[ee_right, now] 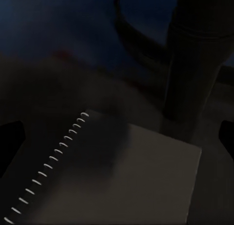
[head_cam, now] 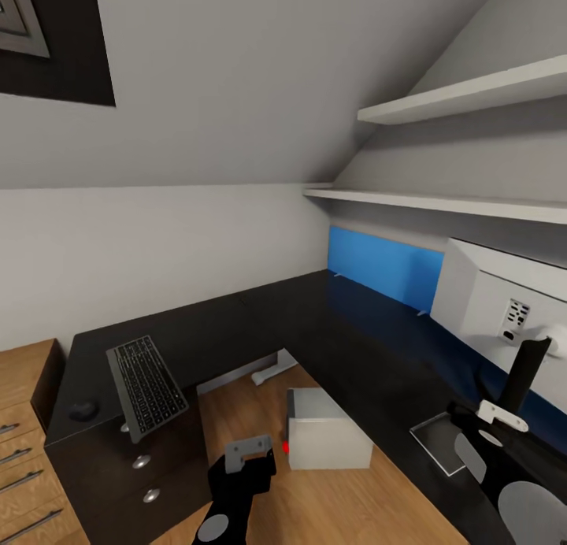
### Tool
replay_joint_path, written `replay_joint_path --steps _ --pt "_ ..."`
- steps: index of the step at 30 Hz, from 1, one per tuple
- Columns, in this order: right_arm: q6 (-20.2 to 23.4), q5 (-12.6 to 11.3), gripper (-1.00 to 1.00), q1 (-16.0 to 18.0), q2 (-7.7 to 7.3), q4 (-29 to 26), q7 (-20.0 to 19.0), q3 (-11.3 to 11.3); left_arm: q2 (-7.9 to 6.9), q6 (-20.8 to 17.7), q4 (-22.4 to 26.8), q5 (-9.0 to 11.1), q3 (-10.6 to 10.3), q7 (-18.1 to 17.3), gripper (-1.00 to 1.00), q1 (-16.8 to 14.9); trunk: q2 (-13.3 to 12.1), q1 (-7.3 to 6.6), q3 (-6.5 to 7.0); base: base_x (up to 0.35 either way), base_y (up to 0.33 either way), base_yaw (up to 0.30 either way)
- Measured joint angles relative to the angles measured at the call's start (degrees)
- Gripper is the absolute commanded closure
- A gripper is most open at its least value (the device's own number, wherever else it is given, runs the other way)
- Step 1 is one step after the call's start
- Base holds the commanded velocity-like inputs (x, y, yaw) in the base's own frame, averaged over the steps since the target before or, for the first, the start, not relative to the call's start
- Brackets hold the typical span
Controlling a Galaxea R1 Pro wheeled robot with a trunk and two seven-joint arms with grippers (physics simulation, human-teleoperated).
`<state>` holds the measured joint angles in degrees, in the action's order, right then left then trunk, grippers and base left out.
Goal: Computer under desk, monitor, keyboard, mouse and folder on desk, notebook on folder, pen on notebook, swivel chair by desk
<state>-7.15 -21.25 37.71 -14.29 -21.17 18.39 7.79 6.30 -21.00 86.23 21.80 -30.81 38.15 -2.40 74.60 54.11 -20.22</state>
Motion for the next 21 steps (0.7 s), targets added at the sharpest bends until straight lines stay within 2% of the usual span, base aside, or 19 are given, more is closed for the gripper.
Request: replay_joint_path --steps 21 --pt "0.03 0.05 -1.0 0.13 0.1 0.27 0.07 0.08 0.04 0.01 -0.17 -0.09 -0.3 0.04 -1.0 0.0 8.43 4.61 -3.77 0.0 0.0 0.0"
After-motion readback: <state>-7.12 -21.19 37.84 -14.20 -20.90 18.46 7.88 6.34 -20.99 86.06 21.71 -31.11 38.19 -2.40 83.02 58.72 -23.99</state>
